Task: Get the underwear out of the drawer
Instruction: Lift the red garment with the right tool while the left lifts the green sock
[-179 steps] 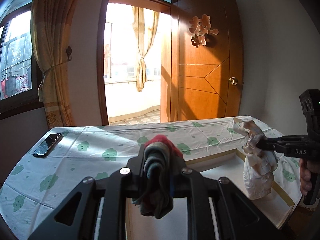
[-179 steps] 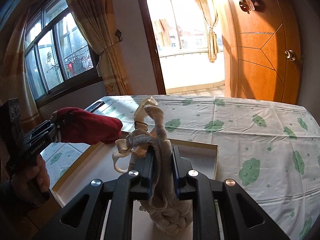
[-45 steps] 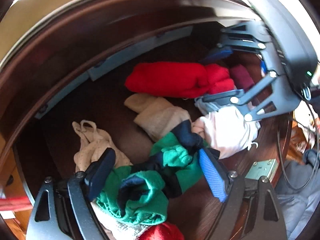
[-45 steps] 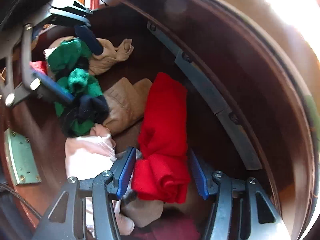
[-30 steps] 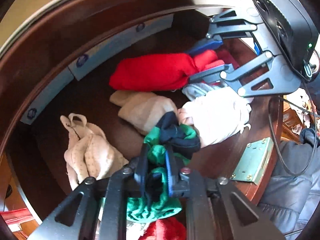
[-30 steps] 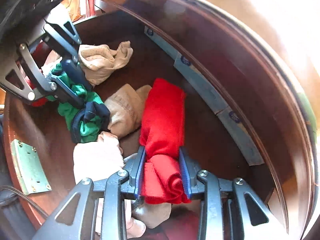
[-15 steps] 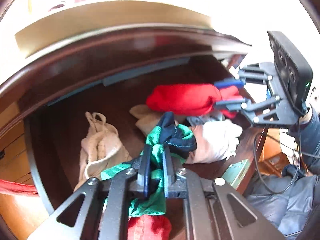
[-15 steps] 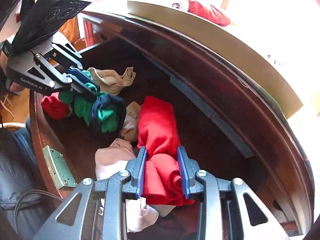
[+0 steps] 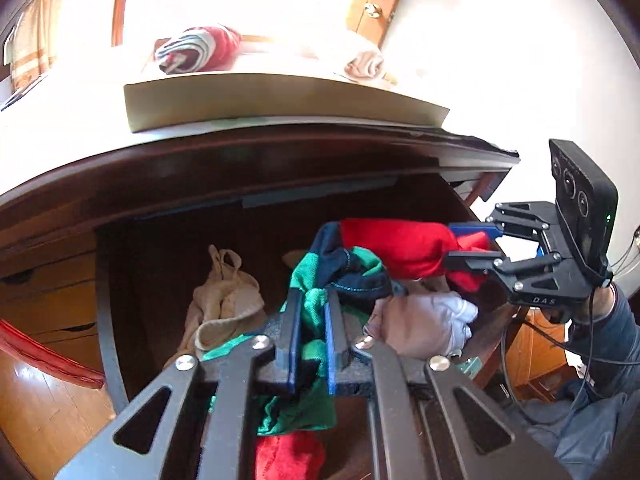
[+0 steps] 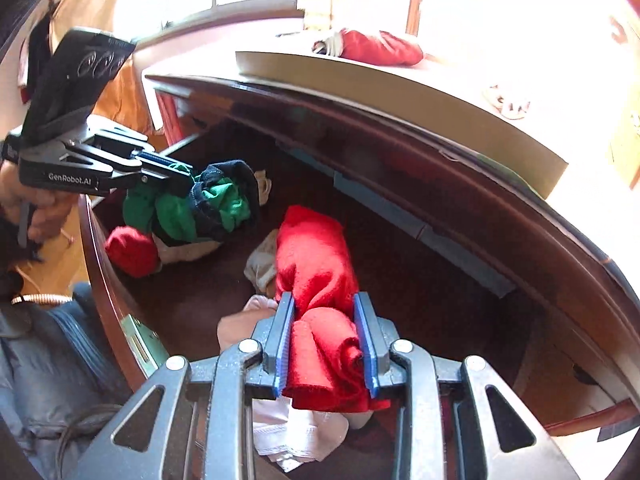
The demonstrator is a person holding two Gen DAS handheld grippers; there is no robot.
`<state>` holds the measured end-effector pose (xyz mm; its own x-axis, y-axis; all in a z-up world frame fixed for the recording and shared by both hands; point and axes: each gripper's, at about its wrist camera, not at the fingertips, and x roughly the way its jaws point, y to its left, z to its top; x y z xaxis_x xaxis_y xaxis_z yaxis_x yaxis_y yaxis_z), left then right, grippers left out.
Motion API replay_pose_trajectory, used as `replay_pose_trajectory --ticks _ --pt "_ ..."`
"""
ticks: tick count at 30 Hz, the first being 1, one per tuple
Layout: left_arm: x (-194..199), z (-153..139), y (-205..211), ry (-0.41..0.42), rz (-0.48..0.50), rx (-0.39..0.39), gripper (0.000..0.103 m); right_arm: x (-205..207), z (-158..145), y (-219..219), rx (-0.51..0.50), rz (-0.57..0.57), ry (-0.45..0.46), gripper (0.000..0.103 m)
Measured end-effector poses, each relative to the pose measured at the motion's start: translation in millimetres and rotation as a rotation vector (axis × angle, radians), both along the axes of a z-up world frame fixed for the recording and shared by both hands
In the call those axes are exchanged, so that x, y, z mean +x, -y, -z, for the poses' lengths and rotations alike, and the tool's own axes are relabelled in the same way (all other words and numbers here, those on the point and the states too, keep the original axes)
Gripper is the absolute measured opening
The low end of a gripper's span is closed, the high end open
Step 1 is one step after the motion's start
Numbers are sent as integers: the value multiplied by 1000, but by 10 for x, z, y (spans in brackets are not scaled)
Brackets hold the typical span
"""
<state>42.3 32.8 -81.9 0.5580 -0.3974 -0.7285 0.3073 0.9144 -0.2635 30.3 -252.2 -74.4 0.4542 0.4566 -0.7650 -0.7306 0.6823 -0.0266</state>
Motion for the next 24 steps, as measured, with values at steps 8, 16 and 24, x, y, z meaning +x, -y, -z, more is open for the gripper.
replay_pose_trajectory --ticks 8,16,24 --pt "-53 -83 -55 63 -58 -48 6 -26 -46 80 101 48 14 31" --pt "-153 -265 -50 145 -100 -55 6 -84 -127 125 176 71 37 31" --pt "-203 -357 -35 181 -119 -73 6 -177 -200 171 250 92 60 31"
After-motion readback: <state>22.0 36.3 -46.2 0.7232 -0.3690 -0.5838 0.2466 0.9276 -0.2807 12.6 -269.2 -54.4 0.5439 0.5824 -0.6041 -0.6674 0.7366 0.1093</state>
